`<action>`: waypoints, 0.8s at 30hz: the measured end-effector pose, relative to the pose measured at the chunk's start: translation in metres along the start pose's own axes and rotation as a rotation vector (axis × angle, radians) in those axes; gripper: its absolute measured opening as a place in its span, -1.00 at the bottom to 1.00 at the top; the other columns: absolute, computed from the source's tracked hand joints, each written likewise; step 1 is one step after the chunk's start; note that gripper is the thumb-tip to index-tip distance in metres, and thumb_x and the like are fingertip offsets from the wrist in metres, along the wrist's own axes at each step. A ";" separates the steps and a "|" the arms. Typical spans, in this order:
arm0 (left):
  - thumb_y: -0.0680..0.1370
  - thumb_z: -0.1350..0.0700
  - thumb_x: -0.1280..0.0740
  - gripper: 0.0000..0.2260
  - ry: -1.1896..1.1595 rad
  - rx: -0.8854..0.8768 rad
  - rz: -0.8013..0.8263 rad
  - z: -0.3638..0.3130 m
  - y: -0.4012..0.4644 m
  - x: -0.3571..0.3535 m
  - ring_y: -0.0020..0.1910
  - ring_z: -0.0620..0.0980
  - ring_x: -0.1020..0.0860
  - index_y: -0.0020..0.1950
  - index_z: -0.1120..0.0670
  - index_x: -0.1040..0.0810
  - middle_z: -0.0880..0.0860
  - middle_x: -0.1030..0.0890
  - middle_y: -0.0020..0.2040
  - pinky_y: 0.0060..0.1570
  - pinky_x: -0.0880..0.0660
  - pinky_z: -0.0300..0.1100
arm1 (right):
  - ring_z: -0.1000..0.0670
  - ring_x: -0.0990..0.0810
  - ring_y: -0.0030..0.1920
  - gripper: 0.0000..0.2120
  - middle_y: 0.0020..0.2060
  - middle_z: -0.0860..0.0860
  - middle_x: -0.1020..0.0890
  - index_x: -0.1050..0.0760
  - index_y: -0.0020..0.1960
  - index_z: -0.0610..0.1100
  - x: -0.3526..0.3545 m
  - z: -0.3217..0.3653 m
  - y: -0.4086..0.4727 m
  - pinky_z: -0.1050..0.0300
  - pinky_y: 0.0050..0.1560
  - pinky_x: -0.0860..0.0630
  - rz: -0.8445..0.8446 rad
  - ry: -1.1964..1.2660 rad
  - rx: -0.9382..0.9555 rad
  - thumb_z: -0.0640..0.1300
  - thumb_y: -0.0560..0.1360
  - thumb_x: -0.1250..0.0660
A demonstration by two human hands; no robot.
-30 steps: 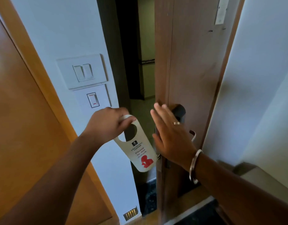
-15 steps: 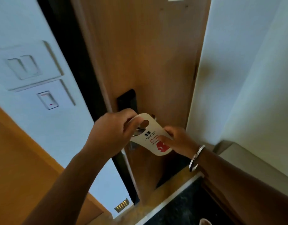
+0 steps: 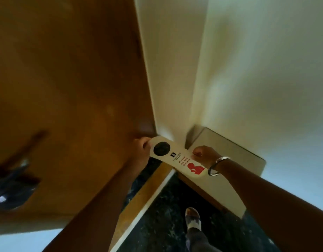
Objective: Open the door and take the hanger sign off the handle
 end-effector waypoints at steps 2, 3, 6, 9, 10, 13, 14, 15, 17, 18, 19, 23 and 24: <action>0.64 0.15 -0.26 -0.83 -0.063 0.085 0.091 -0.002 0.045 -0.062 0.12 0.17 -0.58 0.19 0.13 -0.55 0.19 -0.59 0.16 0.12 -0.56 0.22 | -0.01 -0.56 -0.04 -0.80 0.03 -0.10 -0.63 -0.59 0.08 -0.19 0.006 -0.064 0.031 0.27 -0.15 -0.38 0.029 0.020 -0.104 -0.11 0.62 -0.25; 0.63 0.17 -0.27 -0.86 -0.093 0.127 0.134 -0.001 0.064 -0.088 0.13 0.18 -0.58 0.17 0.10 -0.54 0.18 -0.60 0.16 0.13 -0.56 0.25 | -0.05 -0.57 0.03 -0.80 0.08 -0.11 -0.63 -0.59 0.11 -0.19 0.005 -0.091 0.045 0.24 -0.06 -0.38 0.040 0.031 -0.143 -0.12 0.62 -0.25; 0.58 0.24 -0.34 -0.87 -0.153 0.212 0.187 0.011 0.102 -0.144 0.09 0.15 -0.61 0.07 0.03 -0.55 0.15 -0.64 0.06 0.13 -0.56 0.25 | -0.10 -0.59 0.10 -0.83 0.07 -0.10 -0.64 -0.62 0.08 -0.17 -0.003 -0.153 0.075 0.16 0.04 -0.43 0.058 0.088 -0.284 -0.12 0.58 -0.33; 0.54 0.24 -0.40 -0.89 -0.152 0.273 0.209 0.033 0.135 -0.203 0.02 0.11 -0.64 0.01 0.04 -0.58 0.13 -0.67 -0.01 0.09 -0.60 0.15 | -0.06 -0.62 0.00 -0.86 -0.02 -0.05 -0.66 -0.59 -0.01 -0.13 -0.022 -0.215 0.104 0.12 -0.02 -0.51 0.069 0.206 -0.450 -0.09 0.49 -0.45; 0.53 0.23 -0.41 -0.90 -0.141 0.287 0.218 0.041 0.145 -0.222 0.00 0.10 -0.64 0.02 0.07 -0.60 0.13 -0.68 -0.01 0.07 -0.60 0.11 | -0.05 -0.61 -0.04 -0.84 -0.02 -0.06 -0.66 -0.58 -0.02 -0.12 -0.032 -0.233 0.112 0.12 -0.05 -0.51 0.077 0.225 -0.490 -0.08 0.47 -0.48; 0.50 0.21 -0.46 -0.84 -0.114 0.349 0.244 0.074 0.170 -0.284 -0.04 0.11 -0.65 0.07 0.17 -0.63 0.16 -0.70 -0.02 0.01 -0.62 0.04 | -0.04 -0.57 -0.13 -0.80 -0.01 -0.08 -0.66 -0.51 -0.07 -0.06 -0.065 -0.290 0.134 0.16 -0.20 -0.47 0.071 0.255 -0.599 -0.06 0.43 -0.51; 0.49 0.22 -0.47 -0.84 -0.123 0.386 0.260 0.084 0.175 -0.303 -0.05 0.15 -0.65 0.05 0.18 -0.63 0.19 -0.69 -0.02 0.00 -0.62 0.05 | -0.04 -0.56 -0.14 -0.80 0.00 -0.09 -0.66 -0.51 -0.07 -0.05 -0.077 -0.306 0.139 0.17 -0.23 -0.46 0.073 0.260 -0.636 -0.06 0.44 -0.51; 0.48 0.23 -0.47 -0.85 -0.132 0.423 0.278 0.100 0.182 -0.328 -0.04 0.18 -0.65 0.03 0.18 -0.62 0.21 -0.69 -0.02 0.01 -0.62 0.07 | -0.04 -0.56 -0.14 -0.80 0.00 -0.09 -0.66 -0.51 -0.05 -0.06 -0.093 -0.327 0.146 0.16 -0.22 -0.46 0.073 0.256 -0.672 -0.06 0.44 -0.50; 0.47 0.24 -0.49 -0.86 -0.136 0.476 0.315 0.125 0.187 -0.366 -0.03 0.21 -0.65 0.00 0.16 -0.63 0.21 -0.70 -0.02 0.04 -0.62 0.12 | -0.04 -0.53 -0.14 -0.75 0.03 -0.08 -0.65 -0.53 0.06 -0.10 -0.116 -0.355 0.153 0.13 -0.16 -0.46 0.073 0.246 -0.729 -0.06 0.45 -0.49; 0.47 0.23 -0.49 -0.86 -0.116 0.483 0.334 0.133 0.190 -0.380 -0.02 0.20 -0.65 0.00 0.15 -0.64 0.19 -0.70 -0.03 0.05 -0.62 0.12 | -0.04 -0.51 -0.14 -0.71 0.03 -0.08 -0.63 -0.52 0.12 -0.11 -0.124 -0.365 0.155 0.13 -0.15 -0.45 0.065 0.244 -0.757 -0.07 0.46 -0.49; 0.47 0.23 -0.49 -0.86 -0.112 0.482 0.342 0.143 0.192 -0.395 -0.01 0.19 -0.65 0.01 0.16 -0.65 0.18 -0.70 -0.03 0.05 -0.62 0.12 | -0.03 -0.50 -0.15 -0.69 0.04 -0.08 -0.62 -0.51 0.15 -0.11 -0.132 -0.376 0.157 0.14 -0.16 -0.45 0.044 0.246 -0.780 -0.07 0.47 -0.48; 0.51 0.27 -0.42 -0.75 -0.081 0.442 0.383 0.163 0.204 -0.436 0.08 0.12 -0.61 0.18 0.20 -0.61 0.18 -0.67 0.13 -0.07 -0.54 -0.11 | -0.09 -0.58 -0.16 -0.83 0.01 -0.12 -0.65 -0.54 0.08 -0.14 -0.144 -0.400 0.162 0.08 -0.19 -0.55 -0.002 0.169 -0.843 -0.12 0.52 -0.38; 0.52 0.26 -0.41 -0.70 -0.047 0.412 0.400 0.159 0.205 -0.438 0.13 0.10 -0.59 0.25 0.19 -0.58 0.17 -0.64 0.19 -0.04 -0.52 -0.13 | -0.12 -0.62 -0.11 -0.83 0.01 -0.15 -0.65 -0.53 0.10 -0.16 -0.143 -0.398 0.161 0.04 -0.14 -0.60 -0.015 0.127 -0.827 -0.14 0.53 -0.35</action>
Point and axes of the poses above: each hand's wrist, its own y-axis towards the middle knuckle, its own x-axis out of the back of the hand, z = x × y, the point moved 5 cm from there along y, towards the middle knuckle
